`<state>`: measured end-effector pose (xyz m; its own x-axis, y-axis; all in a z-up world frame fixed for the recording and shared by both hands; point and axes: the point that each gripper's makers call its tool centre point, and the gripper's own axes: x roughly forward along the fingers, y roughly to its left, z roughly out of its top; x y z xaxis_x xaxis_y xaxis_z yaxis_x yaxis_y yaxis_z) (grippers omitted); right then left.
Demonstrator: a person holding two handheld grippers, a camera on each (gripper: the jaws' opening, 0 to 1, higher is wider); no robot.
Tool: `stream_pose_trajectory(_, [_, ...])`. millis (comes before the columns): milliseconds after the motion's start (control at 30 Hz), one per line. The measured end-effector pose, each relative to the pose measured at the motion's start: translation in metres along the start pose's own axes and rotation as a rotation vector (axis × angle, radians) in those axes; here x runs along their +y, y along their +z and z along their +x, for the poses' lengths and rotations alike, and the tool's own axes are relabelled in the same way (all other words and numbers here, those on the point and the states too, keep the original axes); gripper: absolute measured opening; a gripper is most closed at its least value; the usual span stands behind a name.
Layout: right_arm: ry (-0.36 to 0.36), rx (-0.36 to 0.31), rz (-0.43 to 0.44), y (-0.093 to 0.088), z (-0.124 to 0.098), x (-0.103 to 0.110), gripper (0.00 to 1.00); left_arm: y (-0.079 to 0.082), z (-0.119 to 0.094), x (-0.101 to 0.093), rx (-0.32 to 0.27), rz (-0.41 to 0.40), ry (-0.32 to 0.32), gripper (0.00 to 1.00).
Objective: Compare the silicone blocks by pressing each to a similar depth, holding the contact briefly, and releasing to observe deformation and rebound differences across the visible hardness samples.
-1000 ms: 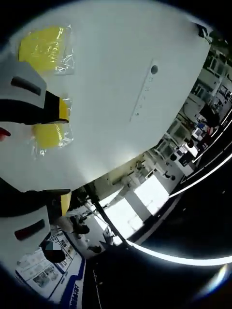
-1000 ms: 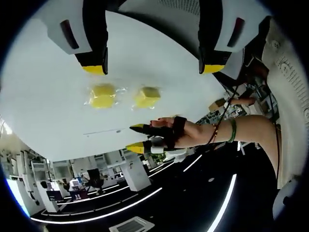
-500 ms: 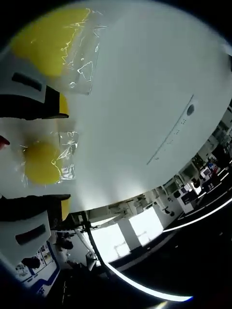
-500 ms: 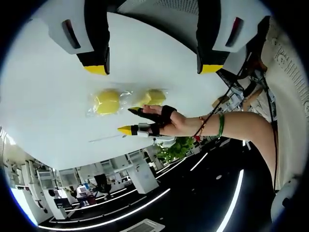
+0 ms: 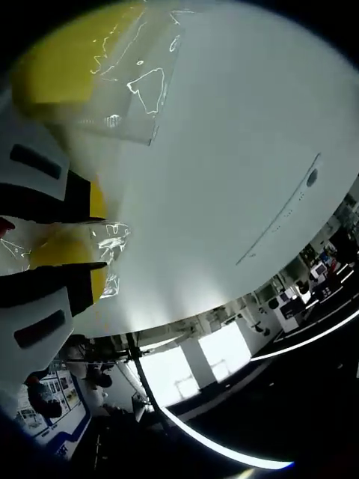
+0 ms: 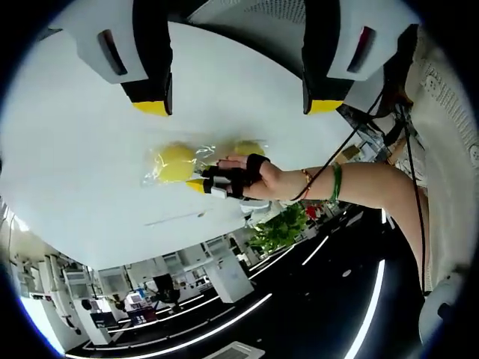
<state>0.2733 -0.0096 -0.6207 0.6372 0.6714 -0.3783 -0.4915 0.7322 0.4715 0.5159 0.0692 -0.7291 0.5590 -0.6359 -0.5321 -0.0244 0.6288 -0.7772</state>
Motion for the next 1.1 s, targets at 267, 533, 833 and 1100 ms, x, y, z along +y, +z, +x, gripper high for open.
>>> stream_pose_trajectory(267, [0.008,0.026,0.018,-0.009,0.002,-0.002,0.63,-0.003,0.008,0.0,0.022,0.094,0.003,0.12])
stream_pose_trajectory(533, [-0.003,0.022,0.027,-0.008,-0.001,-0.007,0.62,-0.002,0.01,-0.007,0.001,0.134,0.003,0.0])
stream_pose_trajectory(833, [0.011,0.012,0.009,-0.001,0.0,-0.005,0.61,-0.003,-0.002,-0.047,0.005,0.218,-0.098,0.0])
stream_pose_trajectory(1100, [0.016,0.0,-0.014,0.006,-0.003,0.0,0.6,-0.011,-0.021,-0.098,0.026,0.532,-0.164,0.0])
